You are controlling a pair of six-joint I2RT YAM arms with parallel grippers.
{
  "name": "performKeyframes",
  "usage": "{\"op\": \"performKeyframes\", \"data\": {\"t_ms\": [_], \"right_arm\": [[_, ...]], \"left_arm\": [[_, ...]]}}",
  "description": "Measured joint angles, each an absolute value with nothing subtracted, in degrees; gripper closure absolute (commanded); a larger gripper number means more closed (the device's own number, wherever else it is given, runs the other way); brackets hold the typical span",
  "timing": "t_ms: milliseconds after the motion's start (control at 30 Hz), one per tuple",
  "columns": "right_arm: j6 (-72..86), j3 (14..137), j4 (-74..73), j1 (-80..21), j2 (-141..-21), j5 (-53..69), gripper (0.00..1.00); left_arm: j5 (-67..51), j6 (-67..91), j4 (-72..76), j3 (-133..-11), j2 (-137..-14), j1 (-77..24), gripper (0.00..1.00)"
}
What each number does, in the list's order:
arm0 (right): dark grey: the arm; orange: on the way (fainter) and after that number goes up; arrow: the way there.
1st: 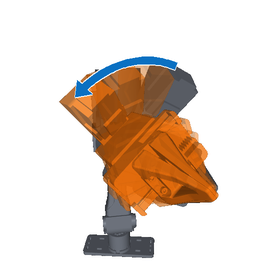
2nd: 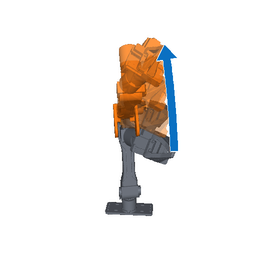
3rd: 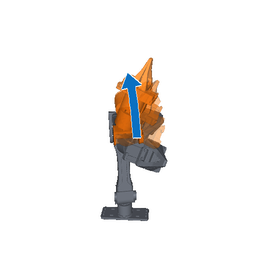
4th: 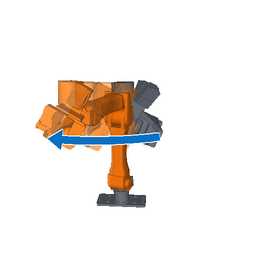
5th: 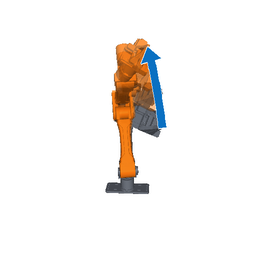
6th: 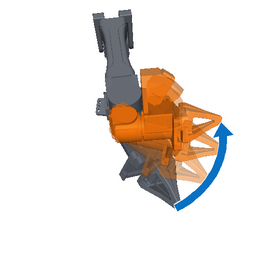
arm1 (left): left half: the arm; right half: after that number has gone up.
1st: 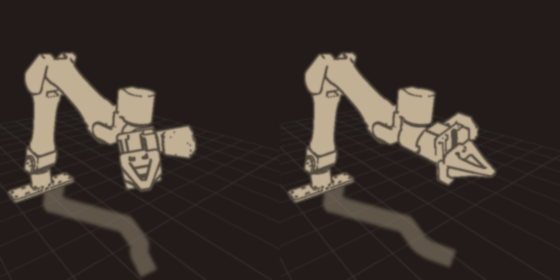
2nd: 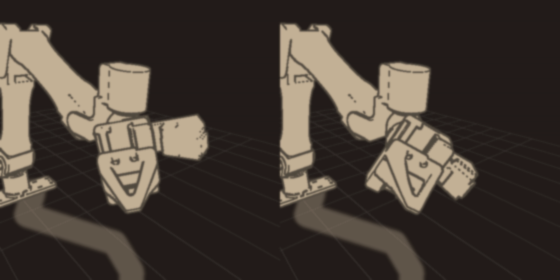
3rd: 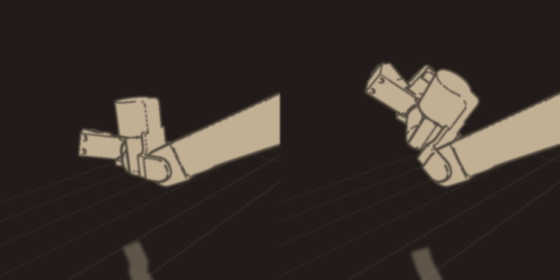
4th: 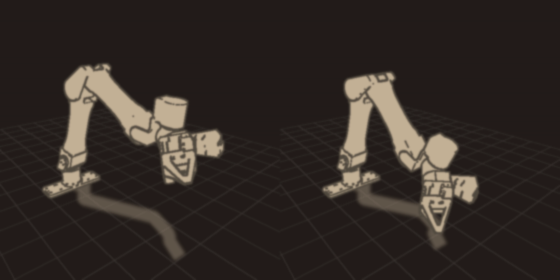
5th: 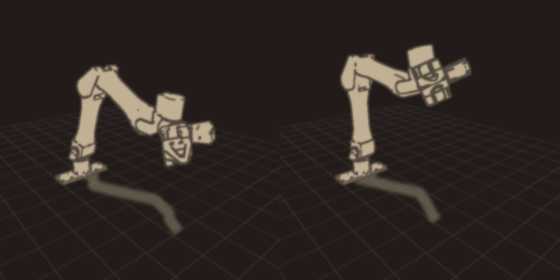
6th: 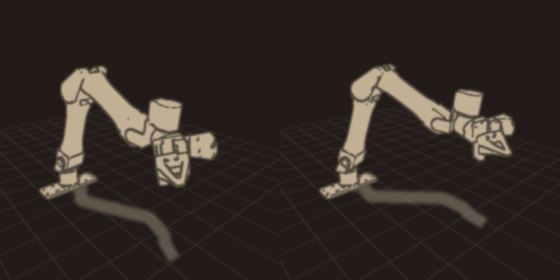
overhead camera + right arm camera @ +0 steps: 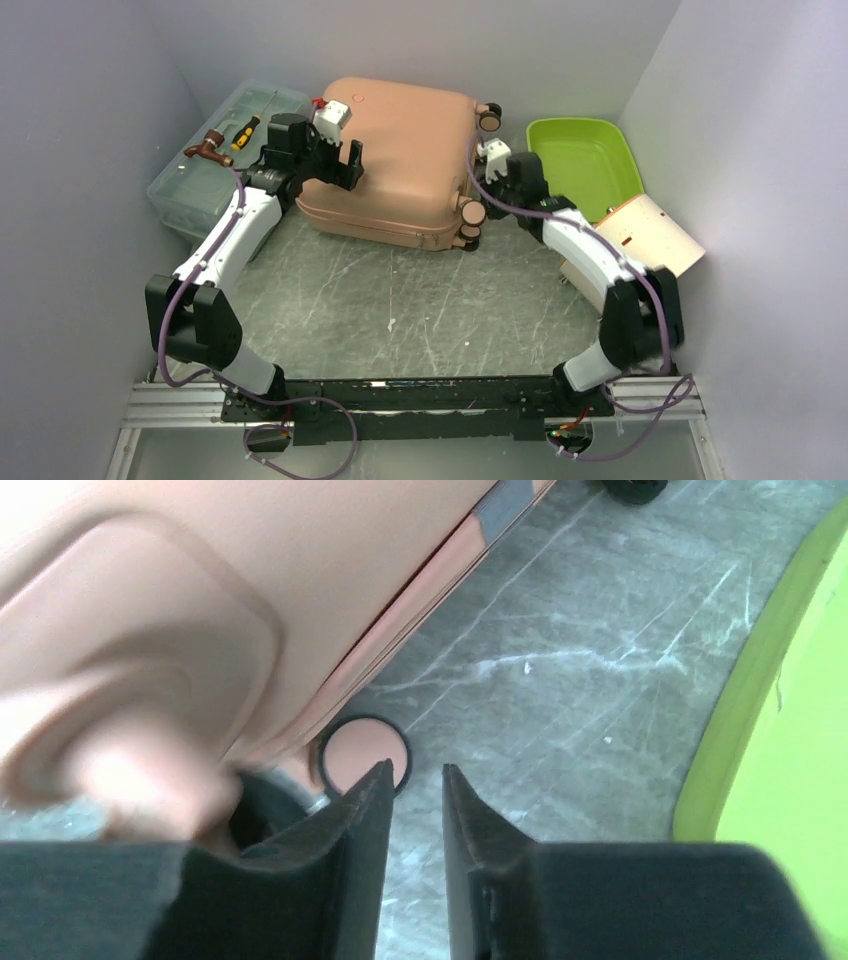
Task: Open, take out, and arrange the luggage
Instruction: Adjust the luggage at the center of the board.
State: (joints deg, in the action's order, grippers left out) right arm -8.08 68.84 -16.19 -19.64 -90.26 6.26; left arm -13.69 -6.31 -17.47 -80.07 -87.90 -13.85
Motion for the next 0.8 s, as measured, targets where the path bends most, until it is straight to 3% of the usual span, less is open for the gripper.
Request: {"op": "performKeyframes", "data": {"t_ms": [167, 500, 800], "right_arm": [[-9.6, 48.9, 0.2, -18.9, -73.1, 8.6, 0.24], [-9.1, 39.4, 19.9, -21.4, -73.1, 17.3, 0.26], [-9.1, 41.2, 17.8, -23.6, -74.1, 12.4, 0.27]], "left_arm": [[-13.8, -6.3, -17.5, -80.1, -87.7, -13.8, 0.00], [-13.5, -6.5, -17.6, -80.0, -87.6, -13.8, 0.01], [-13.8, -6.6, -18.3, -80.0, -87.6, -13.8, 0.01]]}}
